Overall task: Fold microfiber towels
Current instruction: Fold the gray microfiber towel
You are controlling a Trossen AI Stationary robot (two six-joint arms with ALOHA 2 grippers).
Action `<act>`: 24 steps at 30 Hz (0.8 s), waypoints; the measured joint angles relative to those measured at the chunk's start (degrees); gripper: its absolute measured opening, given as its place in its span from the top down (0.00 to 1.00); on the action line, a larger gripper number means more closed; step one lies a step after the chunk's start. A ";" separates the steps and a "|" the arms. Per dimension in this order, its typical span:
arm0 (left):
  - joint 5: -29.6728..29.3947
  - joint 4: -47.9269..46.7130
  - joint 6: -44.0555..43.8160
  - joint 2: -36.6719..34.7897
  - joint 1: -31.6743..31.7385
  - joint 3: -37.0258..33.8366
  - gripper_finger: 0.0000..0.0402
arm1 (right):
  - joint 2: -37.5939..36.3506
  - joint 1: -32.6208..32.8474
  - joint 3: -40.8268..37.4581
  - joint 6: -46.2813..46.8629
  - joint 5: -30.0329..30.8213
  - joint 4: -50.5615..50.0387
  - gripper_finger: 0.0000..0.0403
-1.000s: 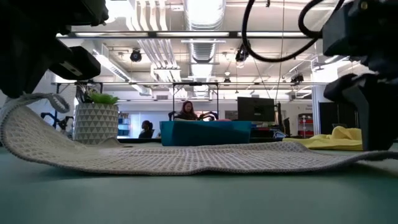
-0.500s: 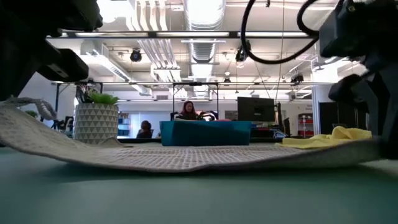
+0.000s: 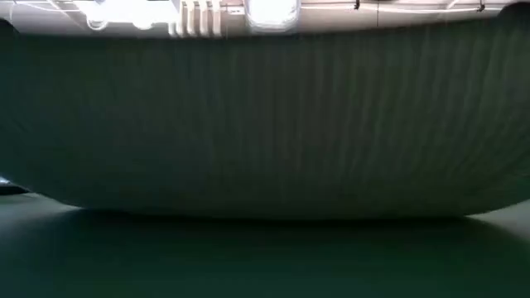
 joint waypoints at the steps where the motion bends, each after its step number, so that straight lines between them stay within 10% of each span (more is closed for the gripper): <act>1: -0.87 0.11 -1.74 -0.48 -1.09 0.39 1.00 | 0.00 0.47 1.34 0.39 -0.01 -1.14 0.98; 15: -28.89 -8.40 -14.01 -0.95 -2.45 0.65 1.00 | 0.17 -4.04 5.87 -1.20 9.63 -20.83 0.98; 24: -31.27 -16.49 -21.89 3.38 2.80 0.43 1.00 | 0.28 -12.68 0.95 3.80 10.61 -20.85 0.98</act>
